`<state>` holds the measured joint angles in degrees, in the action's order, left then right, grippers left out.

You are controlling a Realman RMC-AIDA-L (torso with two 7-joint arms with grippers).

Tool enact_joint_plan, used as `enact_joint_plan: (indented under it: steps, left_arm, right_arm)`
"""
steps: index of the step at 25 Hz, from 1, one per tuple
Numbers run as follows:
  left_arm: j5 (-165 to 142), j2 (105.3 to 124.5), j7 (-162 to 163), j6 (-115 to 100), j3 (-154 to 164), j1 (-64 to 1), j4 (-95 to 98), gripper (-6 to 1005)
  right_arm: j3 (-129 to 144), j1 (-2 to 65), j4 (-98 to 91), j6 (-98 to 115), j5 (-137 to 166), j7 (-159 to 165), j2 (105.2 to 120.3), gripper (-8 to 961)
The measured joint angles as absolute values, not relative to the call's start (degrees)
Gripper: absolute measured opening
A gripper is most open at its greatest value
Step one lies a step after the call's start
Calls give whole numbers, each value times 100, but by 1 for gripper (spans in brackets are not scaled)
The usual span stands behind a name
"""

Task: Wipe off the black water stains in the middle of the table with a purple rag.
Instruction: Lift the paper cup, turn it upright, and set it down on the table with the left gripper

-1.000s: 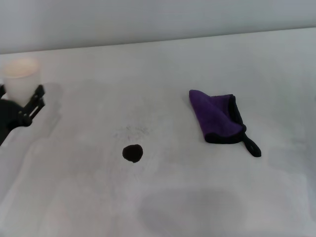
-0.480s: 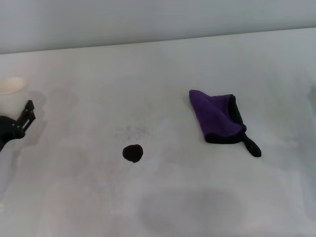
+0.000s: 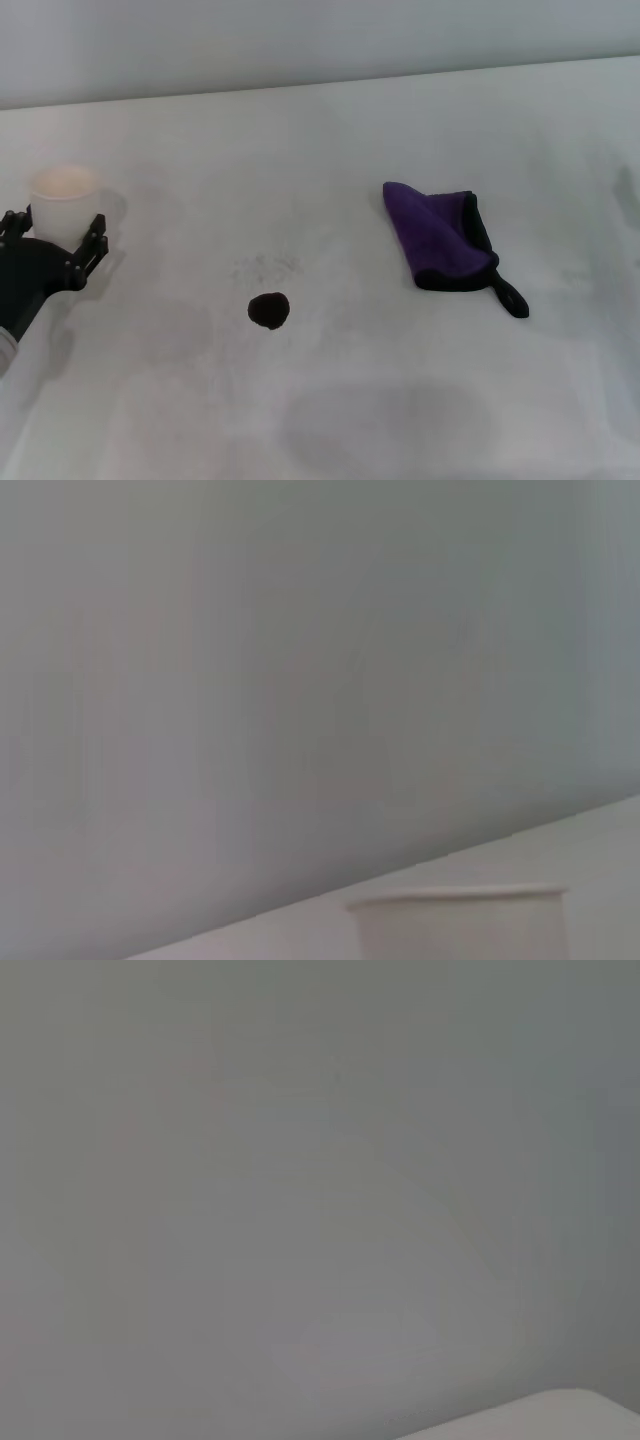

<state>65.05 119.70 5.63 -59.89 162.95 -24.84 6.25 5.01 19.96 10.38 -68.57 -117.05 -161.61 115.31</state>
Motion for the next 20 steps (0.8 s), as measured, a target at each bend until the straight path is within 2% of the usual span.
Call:
enact_joint_plan:
  steps: [20]
  left_arm:
    - [6446, 11979, 397, -5831, 16294, -2272, 935, 749]
  right_arm:
    - [501, 2004, 896, -6828, -11698, -16155, 11531, 788]
